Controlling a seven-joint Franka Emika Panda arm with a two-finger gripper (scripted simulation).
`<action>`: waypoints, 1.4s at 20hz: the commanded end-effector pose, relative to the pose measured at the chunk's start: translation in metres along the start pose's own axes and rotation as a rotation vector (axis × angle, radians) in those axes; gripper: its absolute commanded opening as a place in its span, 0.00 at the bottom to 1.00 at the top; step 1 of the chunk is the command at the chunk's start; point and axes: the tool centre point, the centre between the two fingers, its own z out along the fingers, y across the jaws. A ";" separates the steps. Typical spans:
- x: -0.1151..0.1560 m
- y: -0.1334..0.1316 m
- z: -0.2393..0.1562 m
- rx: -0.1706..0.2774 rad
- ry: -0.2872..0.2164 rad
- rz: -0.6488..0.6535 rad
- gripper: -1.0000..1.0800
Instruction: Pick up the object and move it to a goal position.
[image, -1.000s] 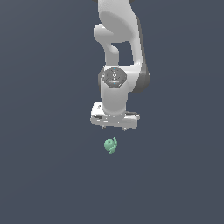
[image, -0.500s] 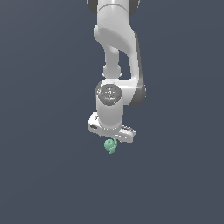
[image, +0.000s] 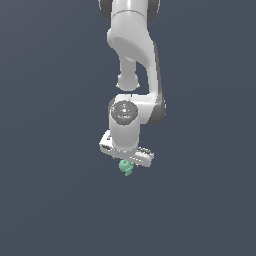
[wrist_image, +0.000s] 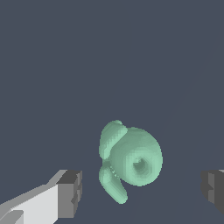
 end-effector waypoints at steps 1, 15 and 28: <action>0.000 0.000 0.005 0.000 0.000 0.001 0.96; 0.001 0.000 0.049 0.000 0.001 0.005 0.96; 0.001 0.000 0.048 0.000 0.001 0.007 0.00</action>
